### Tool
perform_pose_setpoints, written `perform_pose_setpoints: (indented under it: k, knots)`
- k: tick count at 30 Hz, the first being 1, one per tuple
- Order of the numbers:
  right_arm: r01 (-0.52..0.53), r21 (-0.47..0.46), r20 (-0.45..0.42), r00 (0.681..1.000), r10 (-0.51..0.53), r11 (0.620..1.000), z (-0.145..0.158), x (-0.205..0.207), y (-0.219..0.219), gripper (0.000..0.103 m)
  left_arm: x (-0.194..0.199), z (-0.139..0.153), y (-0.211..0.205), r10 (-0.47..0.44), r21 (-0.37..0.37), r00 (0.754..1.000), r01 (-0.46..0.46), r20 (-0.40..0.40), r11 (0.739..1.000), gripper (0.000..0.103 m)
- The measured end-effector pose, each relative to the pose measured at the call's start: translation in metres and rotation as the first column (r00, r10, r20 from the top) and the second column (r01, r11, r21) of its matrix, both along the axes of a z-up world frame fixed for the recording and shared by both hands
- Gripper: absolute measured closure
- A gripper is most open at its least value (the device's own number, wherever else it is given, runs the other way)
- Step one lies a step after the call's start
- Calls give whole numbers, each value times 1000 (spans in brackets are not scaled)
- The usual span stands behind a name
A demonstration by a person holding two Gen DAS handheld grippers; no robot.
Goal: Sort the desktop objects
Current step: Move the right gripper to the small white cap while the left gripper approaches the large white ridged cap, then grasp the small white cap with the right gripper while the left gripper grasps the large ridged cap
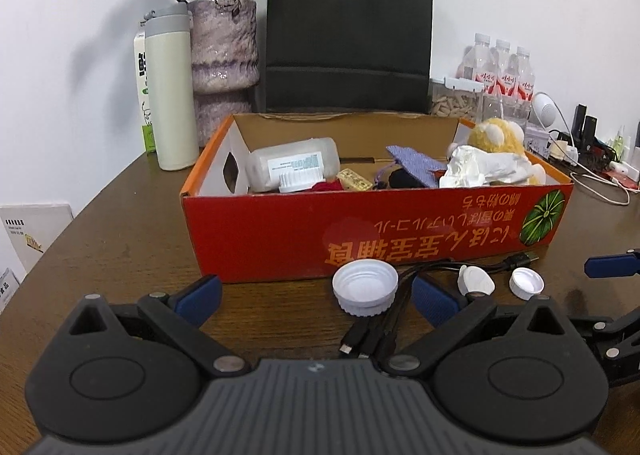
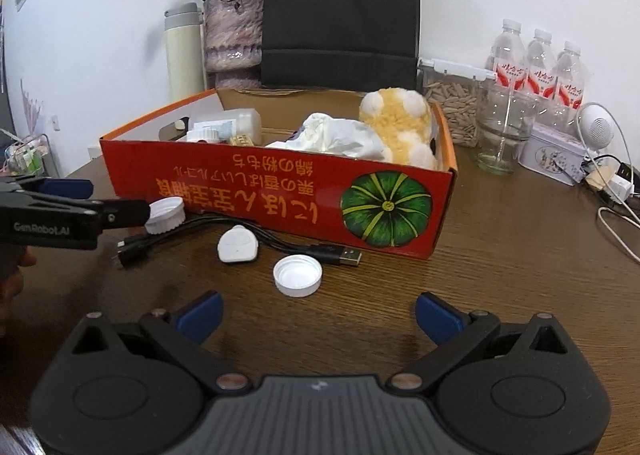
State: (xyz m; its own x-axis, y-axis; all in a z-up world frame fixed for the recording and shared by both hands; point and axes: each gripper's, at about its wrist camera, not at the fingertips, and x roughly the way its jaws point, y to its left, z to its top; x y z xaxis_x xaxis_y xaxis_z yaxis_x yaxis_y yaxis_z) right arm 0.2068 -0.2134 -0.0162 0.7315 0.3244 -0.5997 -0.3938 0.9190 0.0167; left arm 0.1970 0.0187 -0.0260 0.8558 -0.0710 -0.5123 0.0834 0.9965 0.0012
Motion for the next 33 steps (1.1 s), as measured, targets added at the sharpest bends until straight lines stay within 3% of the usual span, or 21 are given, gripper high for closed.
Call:
perform_pose_setpoints:
  k: [4, 11, 14, 16, 17, 33]
  knots:
    - [-15, 0, -43, 999, 15, 1000, -3, 8, 5, 10, 3, -1, -1, 3, 3, 1000, -3, -22, 1000, 0]
    - [-34, -5, -29, 999, 34, 999, -2, 20, 11, 25, 8, -4, 0, 7, 3, 998, -7, -59, 1000, 0]
    - [-50, -1, -17, 999, 50, 999, -1, 22, 14, 44, 10, -5, 0, 8, 3, 997, -8, -73, 1000, 0]
    - [-60, 2, -8, 998, 60, 998, 0, 22, 15, 67, 11, -6, -1, 8, 4, 997, -8, -80, 1000, 0]
    - [-61, 5, -7, 998, 61, 998, 0, 22, 16, 74, 12, -6, -1, 8, 3, 996, -8, -84, 1000, 0]
    - [-54, 0, -2, 999, 54, 999, 1, 22, 16, 76, 27, -6, -13, -18, -37, 996, 15, -84, 999, 0]
